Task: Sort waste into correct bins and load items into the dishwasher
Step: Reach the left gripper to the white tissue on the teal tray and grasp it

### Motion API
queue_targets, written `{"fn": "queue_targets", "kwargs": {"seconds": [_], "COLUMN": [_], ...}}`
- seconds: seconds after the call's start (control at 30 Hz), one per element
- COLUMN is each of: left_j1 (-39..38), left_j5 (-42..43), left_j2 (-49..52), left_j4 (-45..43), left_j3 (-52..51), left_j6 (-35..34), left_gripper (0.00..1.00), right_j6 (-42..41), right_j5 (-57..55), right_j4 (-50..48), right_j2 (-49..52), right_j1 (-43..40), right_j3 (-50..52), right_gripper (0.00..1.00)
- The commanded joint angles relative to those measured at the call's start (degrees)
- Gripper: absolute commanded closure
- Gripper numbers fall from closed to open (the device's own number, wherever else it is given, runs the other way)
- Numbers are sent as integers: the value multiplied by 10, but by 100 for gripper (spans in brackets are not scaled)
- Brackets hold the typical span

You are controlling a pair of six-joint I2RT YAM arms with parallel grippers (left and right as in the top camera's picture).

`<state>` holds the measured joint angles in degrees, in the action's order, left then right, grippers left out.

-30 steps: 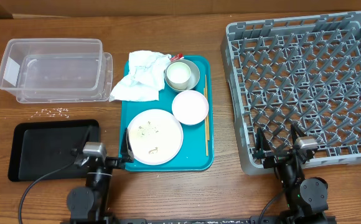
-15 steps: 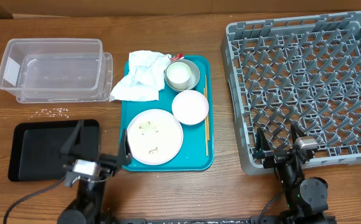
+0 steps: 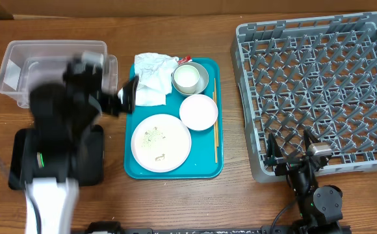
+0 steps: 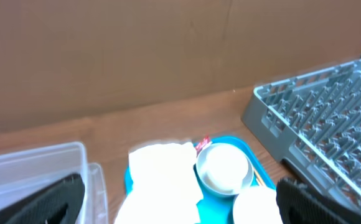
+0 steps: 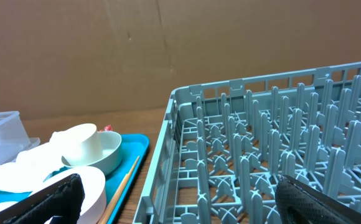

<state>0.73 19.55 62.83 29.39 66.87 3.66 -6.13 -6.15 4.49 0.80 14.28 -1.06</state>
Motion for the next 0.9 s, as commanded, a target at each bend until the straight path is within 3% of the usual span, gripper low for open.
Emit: {"fn": "queue_targets", "kwargs": {"seconds": [0.0, 0.13, 0.23, 0.57, 0.87], "left_j1": [-4, -4, -7, -102, -131], "left_j5": [30, 61, 80, -295, -324], "left_j2": [136, 244, 293, 413, 505], "left_j4": [97, 173, 175, 239, 229], "left_j3": [147, 250, 278, 291, 291], "left_j6": [23, -23, 8, 26, 37], "left_gripper": [0, 0, 0, 0, 0], "right_j6": [2, 2, 2, 2, 2], "right_j5": [2, 2, 2, 2, 2], "right_j4": [-3, -3, -3, -3, -3], "right_j2": [-6, -6, -6, -6, -6], "right_j1": [-2, -2, -2, -2, -2], "right_j3": [6, 6, 6, 6, 6], "right_gripper": [0, 0, 0, 0, 0]}}
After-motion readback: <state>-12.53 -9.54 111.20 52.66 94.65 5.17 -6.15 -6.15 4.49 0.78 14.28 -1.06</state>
